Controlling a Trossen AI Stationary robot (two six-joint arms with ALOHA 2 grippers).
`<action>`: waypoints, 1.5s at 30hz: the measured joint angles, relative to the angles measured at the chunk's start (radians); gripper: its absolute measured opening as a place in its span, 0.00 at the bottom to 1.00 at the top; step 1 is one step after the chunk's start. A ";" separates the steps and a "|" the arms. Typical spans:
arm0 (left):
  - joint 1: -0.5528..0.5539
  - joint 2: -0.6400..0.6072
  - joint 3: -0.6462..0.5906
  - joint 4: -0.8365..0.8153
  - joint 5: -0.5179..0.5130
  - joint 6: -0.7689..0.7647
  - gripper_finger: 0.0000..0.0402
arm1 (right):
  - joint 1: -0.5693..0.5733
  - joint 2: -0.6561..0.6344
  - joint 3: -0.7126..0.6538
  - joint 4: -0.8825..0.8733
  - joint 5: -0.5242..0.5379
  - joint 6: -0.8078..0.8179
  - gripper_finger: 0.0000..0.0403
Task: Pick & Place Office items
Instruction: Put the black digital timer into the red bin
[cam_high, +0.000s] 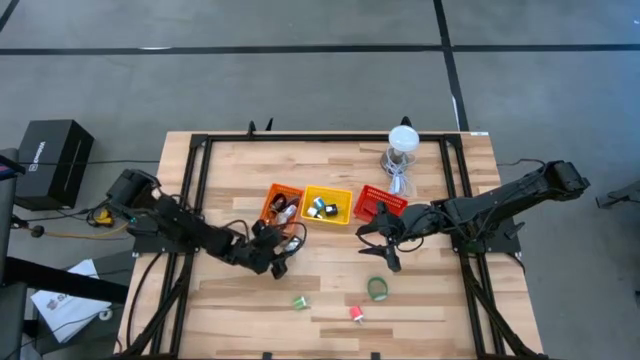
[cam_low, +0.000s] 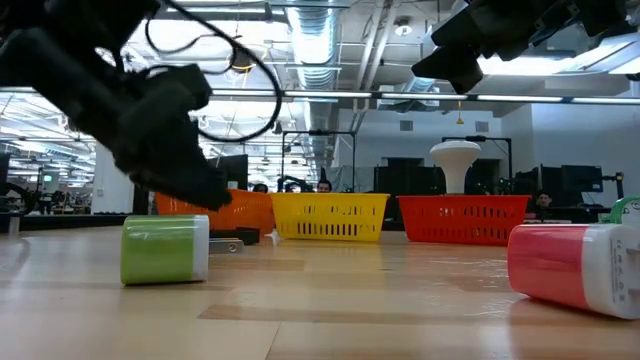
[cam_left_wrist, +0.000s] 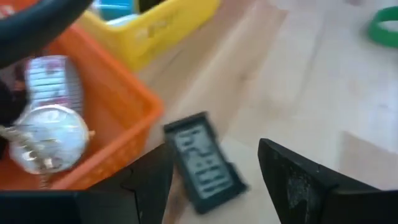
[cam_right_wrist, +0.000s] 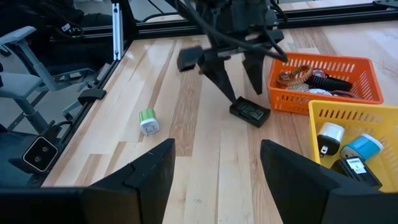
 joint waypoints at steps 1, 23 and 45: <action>-0.002 -0.015 0.000 -0.001 0.022 0.003 0.57 | 0.000 0.000 0.000 0.000 0.000 0.000 0.56; 0.011 0.090 0.001 0.008 0.033 -0.030 0.67 | 0.000 0.000 0.000 0.003 0.000 0.001 0.56; 0.010 0.090 0.001 0.020 0.067 -0.027 0.27 | 0.000 0.000 0.000 0.003 0.000 0.000 0.56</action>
